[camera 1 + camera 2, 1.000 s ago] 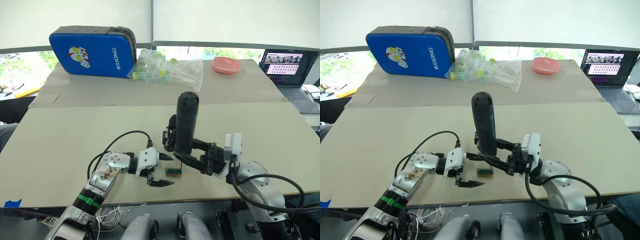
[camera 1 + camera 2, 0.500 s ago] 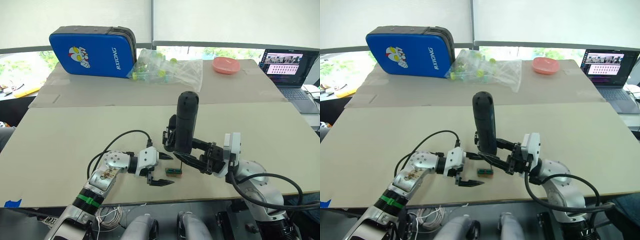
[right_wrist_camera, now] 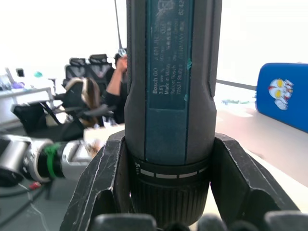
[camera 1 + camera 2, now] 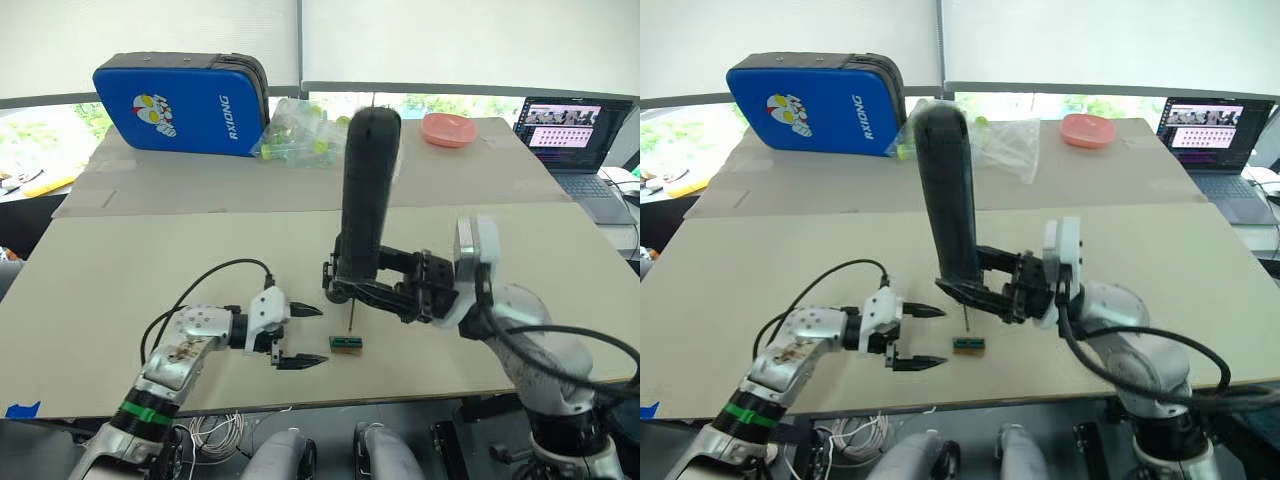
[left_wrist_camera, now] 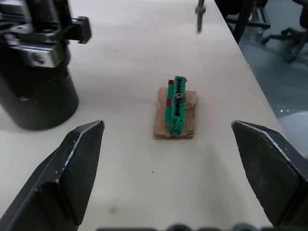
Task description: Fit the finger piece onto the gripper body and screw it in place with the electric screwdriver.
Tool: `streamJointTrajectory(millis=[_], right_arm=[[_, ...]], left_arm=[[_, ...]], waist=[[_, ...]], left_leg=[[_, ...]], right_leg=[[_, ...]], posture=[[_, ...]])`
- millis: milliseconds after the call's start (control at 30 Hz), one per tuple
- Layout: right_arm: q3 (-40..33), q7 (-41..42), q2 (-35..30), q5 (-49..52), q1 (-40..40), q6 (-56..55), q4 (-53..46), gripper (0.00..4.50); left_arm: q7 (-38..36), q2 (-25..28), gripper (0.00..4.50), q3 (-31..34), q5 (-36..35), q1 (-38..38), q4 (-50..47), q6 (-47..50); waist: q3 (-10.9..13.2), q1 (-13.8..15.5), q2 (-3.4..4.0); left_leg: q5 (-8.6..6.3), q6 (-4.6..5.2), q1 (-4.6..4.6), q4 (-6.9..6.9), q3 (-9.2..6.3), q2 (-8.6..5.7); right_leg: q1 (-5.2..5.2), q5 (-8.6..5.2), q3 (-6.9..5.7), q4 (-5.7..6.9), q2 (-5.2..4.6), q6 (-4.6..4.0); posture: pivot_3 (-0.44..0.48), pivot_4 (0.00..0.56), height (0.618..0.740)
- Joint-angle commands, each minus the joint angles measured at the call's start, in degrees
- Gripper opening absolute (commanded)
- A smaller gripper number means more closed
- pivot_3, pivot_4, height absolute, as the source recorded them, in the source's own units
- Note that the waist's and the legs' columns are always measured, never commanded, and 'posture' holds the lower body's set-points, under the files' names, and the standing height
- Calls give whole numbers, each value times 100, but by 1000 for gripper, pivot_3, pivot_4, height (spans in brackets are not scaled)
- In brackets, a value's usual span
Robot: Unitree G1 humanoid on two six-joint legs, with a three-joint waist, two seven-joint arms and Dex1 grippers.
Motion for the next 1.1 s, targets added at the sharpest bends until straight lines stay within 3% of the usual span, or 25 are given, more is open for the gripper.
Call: streamJointTrajectory(millis=[33,200,400,733,1100], right_arm=[[-266,-323,2,815,-779,610,111,1897],[-172,-743,197,749,-1956,1037,804,1897],[120,-628,424,-111,-2573,769,1514,1897],[343,110,527,-1027,-2563,275,1979,1897],[303,320,688,-1365,-2398,80,2076,1897]], left_arm=[[-71,210,4500,311,-362,-38,-356,306],[-69,330,4500,472,-319,-373,11,242],[-2,33,4500,326,15,-1013,1034,-273],[-14,-361,4500,236,418,-1533,2061,-971],[-13,-528,4500,246,544,-1673,2246,-1151]], waist=[[0,-5,0],[0,-23,0],[-1,-25,0],[-2,-58,-2],[-2,-63,-2]], left_leg=[[0,0,0,0,-1,0],[20,-34,0,0,-3,-1],[22,-34,-7,-1,-1,-6],[37,-18,-77,3,3,-13],[34,-29,-75,6,3,-11]], right_leg=[[0,0,-3,0,0,0],[-2,1,-10,0,-1,-2],[-1,2,-17,-1,-2,-2],[-75,4,-23,7,-2,-3],[-72,6,-17,10,-4,-4]], posture=[[0,150,740],[0,150,740],[0,150,740],[0,150,740],[0,150,740]])
